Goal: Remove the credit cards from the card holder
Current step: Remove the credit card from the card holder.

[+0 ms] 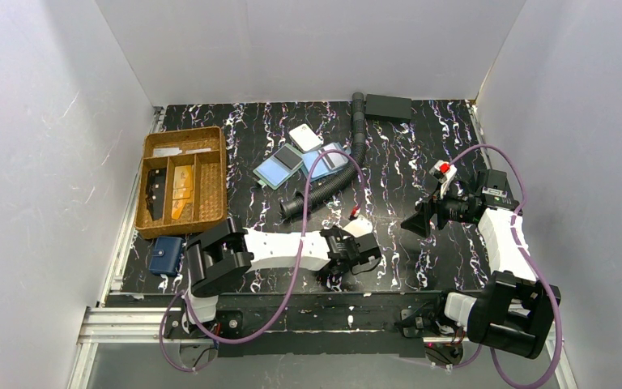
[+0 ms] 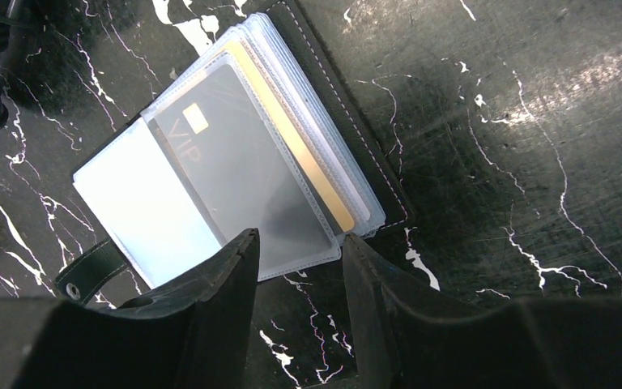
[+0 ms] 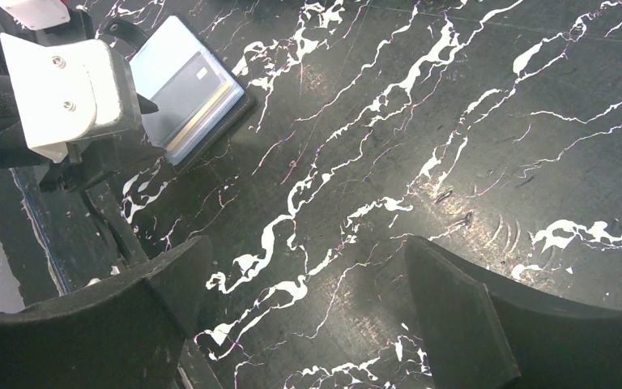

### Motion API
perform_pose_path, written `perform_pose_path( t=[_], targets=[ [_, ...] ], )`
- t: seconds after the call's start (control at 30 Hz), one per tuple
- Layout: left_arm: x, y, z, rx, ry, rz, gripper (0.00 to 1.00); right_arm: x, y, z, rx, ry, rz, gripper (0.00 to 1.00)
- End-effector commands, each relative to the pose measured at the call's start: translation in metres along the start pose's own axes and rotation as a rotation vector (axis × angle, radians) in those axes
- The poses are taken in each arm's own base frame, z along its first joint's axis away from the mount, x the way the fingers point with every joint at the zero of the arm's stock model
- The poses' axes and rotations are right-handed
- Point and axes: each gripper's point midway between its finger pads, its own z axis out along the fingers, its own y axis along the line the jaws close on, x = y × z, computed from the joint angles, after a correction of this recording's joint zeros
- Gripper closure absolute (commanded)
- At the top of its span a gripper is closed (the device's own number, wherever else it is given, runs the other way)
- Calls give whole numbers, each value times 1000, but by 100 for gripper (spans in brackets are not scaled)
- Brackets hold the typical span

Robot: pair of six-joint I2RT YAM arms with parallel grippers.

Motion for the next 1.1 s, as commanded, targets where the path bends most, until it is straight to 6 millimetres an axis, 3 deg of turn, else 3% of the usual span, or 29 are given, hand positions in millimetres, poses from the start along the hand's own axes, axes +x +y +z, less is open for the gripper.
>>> perform_pose_path(
  t=[0.0,0.2,0.43,0.53,0.87,1.07],
  targets=[
    [-8,7,0,-52,-19,5,58,-5,3,0,-23,-21,-16,2],
    [-8,10,5,-68,-9,7,60,-5,3,0,-24,-20,-15,2],
    [-3,11,5,-32,-1,-19,92,-5,3,0,-25,-21,-18,2],
    [-4,13,1,-10,-15,-34,100,-5,4,0,-26,-20,-15,2],
    [-12,16,-24,106,-114,-138,100,-5,4,0,-26,-20,-21,2],
    [-12,20,-32,260,-194,-392,100,-5,5,-1,-27,-22,-26,2]
  ],
)
